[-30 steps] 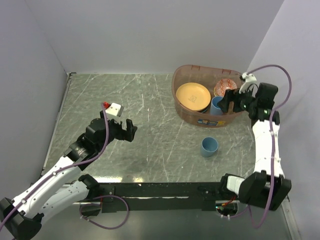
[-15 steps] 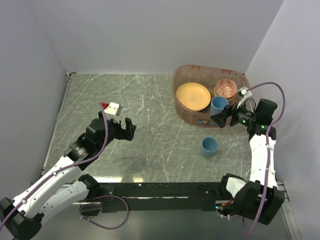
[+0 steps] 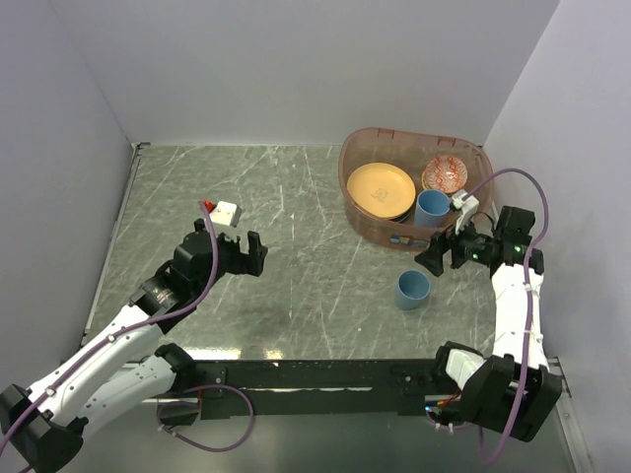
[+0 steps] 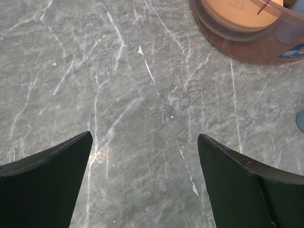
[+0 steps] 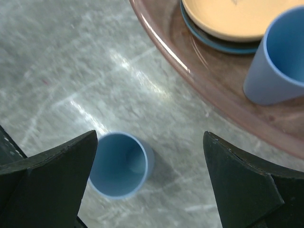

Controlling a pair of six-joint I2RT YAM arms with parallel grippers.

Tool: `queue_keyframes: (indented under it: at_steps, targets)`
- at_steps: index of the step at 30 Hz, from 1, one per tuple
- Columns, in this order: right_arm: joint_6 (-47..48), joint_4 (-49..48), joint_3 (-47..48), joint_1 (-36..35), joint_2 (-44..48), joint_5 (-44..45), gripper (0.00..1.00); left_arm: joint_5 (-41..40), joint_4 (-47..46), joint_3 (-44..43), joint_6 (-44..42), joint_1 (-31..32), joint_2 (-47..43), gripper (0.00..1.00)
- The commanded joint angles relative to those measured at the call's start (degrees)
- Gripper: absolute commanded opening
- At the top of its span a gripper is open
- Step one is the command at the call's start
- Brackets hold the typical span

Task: Place the mixed dishes into the plastic bin
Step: Pick up the cup at the center of the board.

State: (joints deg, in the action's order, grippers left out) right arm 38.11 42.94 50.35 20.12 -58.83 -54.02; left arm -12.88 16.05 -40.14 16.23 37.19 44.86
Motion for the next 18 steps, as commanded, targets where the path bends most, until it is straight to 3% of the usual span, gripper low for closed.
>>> queue_keyframes:
  at_steps: [1, 5, 8, 13, 18]
  targets:
    - [10.5, 6.4, 1.9, -0.5, 2.2, 5.1, 1.00, 0.8, -1.2, -0.6, 0.6, -0.2, -0.6, 0.99]
    - [19.3, 11.7, 0.5, -0.6, 2.8, 3.8, 1.00, 1.7, -1.2, -0.6, 0.8, -0.2, -1.0, 0.99]
    - [31.7, 16.0, -1.3, -0.8, 3.6, 0.9, 1.00, 2.1, -1.2, -0.6, 0.9, -0.2, -1.4, 0.99]
    - [25.2, 7.6, -2.7, -2.8, 3.9, 4.3, 1.00, 1.8, -0.9, -0.6, 0.8, -0.1, -2.1, 0.99]
    - [21.2, 7.9, -1.0, -5.9, -1.5, 10.2, 1.00, 1.5, -0.6, -0.9, 0.5, -0.2, -2.5, 0.99]
